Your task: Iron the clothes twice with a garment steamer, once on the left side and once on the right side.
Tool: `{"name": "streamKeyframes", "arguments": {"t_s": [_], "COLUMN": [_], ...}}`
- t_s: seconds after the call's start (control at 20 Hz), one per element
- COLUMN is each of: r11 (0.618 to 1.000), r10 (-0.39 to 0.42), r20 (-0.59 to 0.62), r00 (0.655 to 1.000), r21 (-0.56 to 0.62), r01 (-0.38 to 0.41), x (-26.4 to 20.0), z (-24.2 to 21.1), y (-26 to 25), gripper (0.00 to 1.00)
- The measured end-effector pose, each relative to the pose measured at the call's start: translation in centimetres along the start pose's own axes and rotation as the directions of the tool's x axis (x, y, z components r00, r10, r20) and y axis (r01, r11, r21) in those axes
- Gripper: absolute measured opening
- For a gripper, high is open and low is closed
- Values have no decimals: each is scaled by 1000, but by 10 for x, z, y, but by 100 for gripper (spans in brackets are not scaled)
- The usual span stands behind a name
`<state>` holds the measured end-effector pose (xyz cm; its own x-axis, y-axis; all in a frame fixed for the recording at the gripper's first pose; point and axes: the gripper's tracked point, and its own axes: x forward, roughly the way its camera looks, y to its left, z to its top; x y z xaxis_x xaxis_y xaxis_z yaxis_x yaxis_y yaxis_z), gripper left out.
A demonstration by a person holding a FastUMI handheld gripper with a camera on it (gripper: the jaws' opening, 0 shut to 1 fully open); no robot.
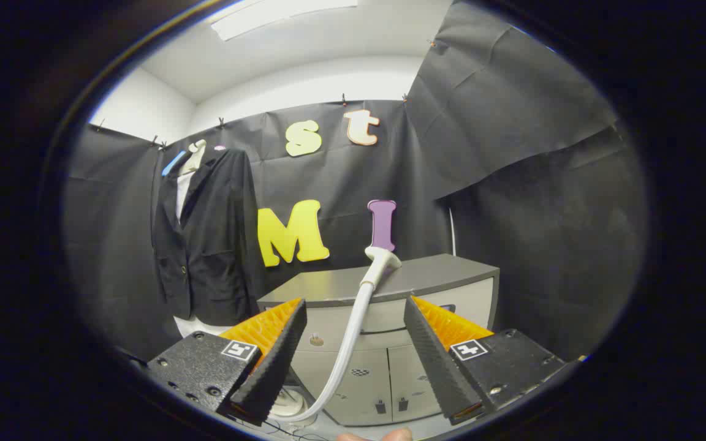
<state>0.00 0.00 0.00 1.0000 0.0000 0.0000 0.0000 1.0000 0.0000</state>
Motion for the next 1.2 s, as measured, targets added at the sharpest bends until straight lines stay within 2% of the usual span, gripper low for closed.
{"name": "streamKeyframes", "arguments": {"t_s": [0.15,0.7,1.2], "r11": [1000,998,989], "r10": [-20,-55,-144], "r20": [3,-7,11], "r00": [1000,998,990], "r21": [-23,13,38], "r01": [20,55,143], "x": [1,5,30], "z": [6,10,44], "y": [-5,-7,8], "gripper": [99,99,99]}}
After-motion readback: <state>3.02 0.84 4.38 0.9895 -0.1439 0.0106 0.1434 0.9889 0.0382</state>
